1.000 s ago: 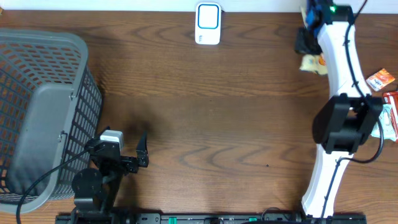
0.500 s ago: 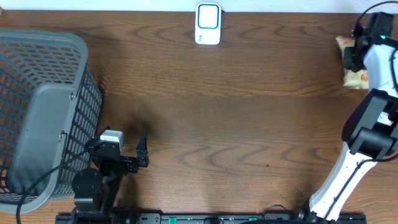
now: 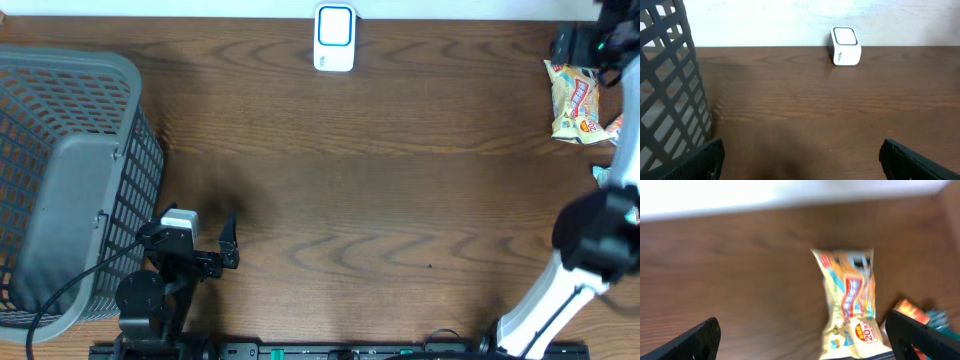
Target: Scan the item barcode
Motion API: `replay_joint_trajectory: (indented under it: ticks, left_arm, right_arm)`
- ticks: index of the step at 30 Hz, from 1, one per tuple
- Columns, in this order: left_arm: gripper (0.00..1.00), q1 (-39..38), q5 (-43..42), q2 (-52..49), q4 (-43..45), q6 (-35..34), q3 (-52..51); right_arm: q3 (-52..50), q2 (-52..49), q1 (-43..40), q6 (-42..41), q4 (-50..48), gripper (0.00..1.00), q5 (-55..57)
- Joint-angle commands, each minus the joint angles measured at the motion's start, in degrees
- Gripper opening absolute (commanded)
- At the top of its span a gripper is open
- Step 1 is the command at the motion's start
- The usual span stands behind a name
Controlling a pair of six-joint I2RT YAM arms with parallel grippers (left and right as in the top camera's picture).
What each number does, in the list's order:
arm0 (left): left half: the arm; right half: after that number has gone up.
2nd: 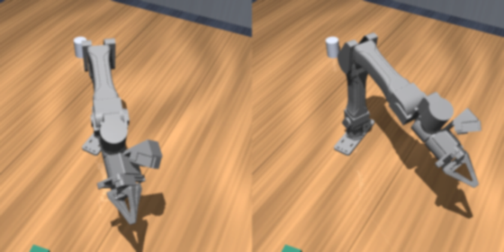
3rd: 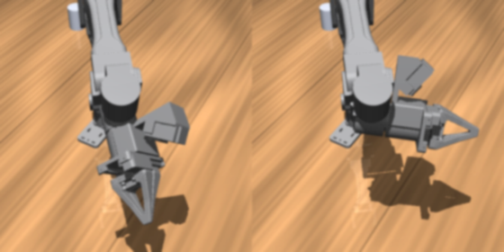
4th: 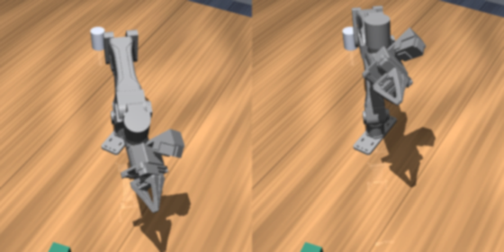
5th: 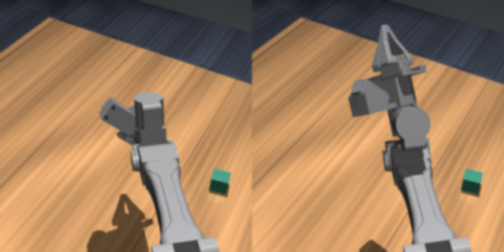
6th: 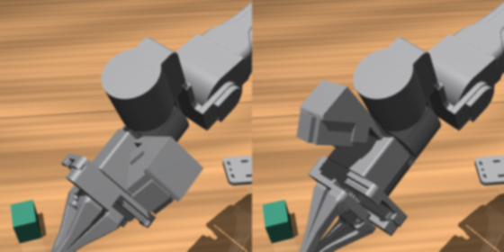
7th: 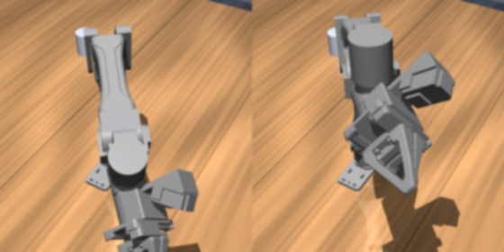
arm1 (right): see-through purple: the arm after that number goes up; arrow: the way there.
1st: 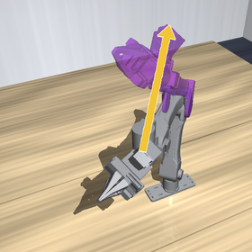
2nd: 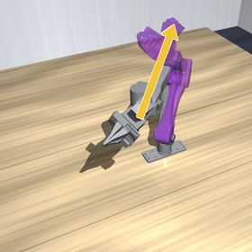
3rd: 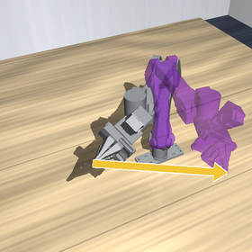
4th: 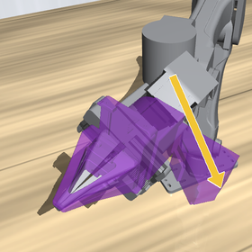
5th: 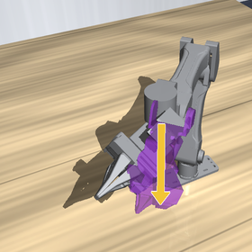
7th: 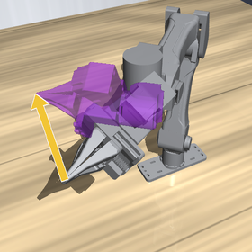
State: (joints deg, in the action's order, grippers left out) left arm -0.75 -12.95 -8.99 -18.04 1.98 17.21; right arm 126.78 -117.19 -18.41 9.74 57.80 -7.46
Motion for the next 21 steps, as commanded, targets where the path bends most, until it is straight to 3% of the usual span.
replay_joint_trajectory:
  ticks: [1, 4, 17, 21]
  left_arm:
    - [0.99, 0.15, 0.37, 0.13, 0.02, 0.79, -0.11]
    - [0.99, 0.15, 0.37, 0.13, 0.02, 0.79, -0.13]
    - [0.99, 0.15, 0.37, 0.13, 0.02, 0.79, -0.13]
    - [0.99, 0.15, 0.37, 0.13, 0.02, 0.79, -0.13]
  right_arm:
    - [2.47, 12.37, 2.16, -3.45, 1.95, 0.99, -4.52]
    - [2.47, 21.73, 2.93, -8.0, 4.96, 0.99, -4.52]
    - [2.47, 43.12, 2.86, -7.89, 5.55, 0.99, -3.91]
    - [2.47, 48.13, 2.86, -7.39, 12.76, 0.99, -3.13]
